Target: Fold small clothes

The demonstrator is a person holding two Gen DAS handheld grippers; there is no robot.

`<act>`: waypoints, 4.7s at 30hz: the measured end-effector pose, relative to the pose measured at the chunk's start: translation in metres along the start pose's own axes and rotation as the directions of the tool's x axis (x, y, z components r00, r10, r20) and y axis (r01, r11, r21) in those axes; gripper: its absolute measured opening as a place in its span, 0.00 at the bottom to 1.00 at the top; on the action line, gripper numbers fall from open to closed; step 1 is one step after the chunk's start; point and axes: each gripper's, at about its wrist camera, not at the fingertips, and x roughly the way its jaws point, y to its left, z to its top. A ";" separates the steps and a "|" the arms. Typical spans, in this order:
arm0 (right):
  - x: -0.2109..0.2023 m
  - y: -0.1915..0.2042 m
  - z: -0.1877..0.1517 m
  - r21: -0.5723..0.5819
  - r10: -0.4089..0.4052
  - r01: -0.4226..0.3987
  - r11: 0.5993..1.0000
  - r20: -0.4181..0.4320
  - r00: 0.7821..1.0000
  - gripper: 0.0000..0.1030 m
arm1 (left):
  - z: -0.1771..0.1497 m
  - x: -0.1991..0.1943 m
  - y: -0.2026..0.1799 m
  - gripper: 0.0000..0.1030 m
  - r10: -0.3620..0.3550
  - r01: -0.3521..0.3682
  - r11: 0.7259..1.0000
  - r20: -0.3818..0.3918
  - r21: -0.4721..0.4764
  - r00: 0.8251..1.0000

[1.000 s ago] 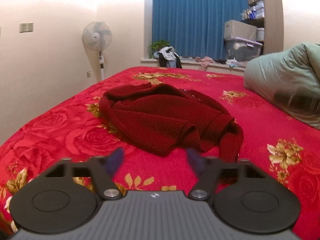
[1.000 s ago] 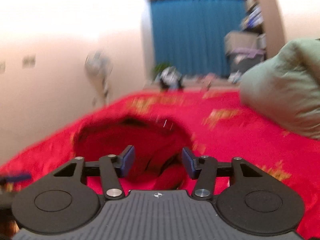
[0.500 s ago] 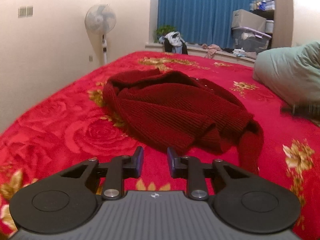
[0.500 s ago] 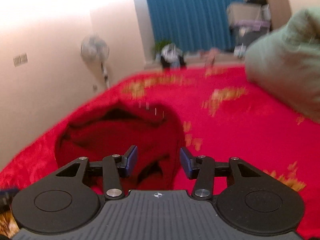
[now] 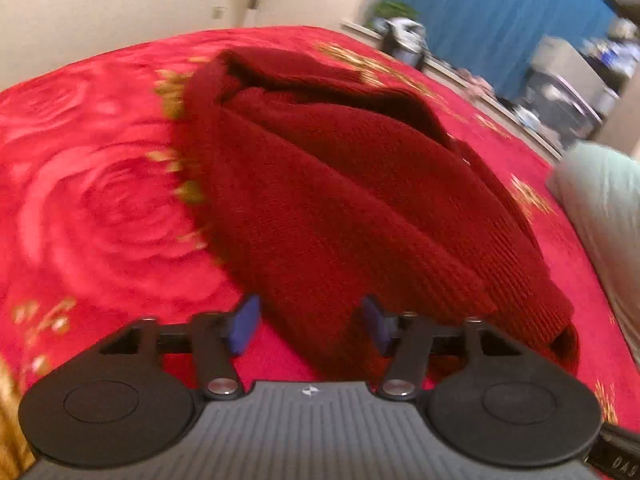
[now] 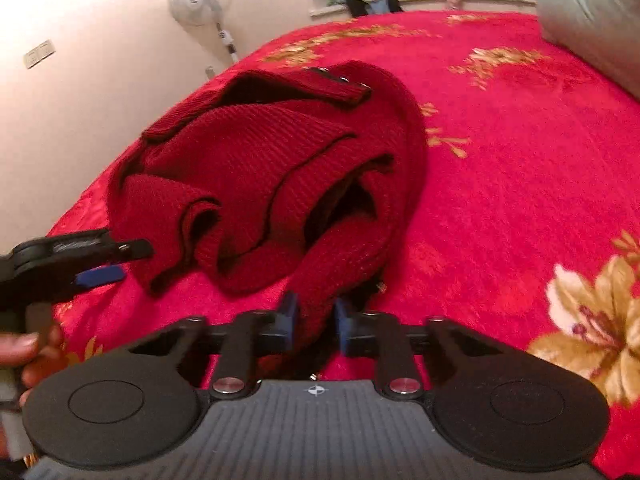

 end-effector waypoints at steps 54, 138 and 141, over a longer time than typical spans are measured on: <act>-0.187 0.033 0.051 -0.275 0.035 0.085 0.958 0.405 0.914 0.00 | 0.030 -0.154 0.127 0.05 -0.075 0.063 0.980 0.053 0.191 0.996; -0.121 -0.049 -0.018 -0.091 -0.177 0.186 0.978 0.099 0.979 0.43 | -0.004 -0.140 0.135 0.08 -0.158 0.194 0.950 -0.161 0.243 0.974; -0.074 -0.049 -0.033 -0.164 -0.234 0.211 0.964 -0.135 0.963 0.43 | -0.014 -0.117 0.104 0.36 -0.140 0.216 0.924 -0.247 0.316 0.959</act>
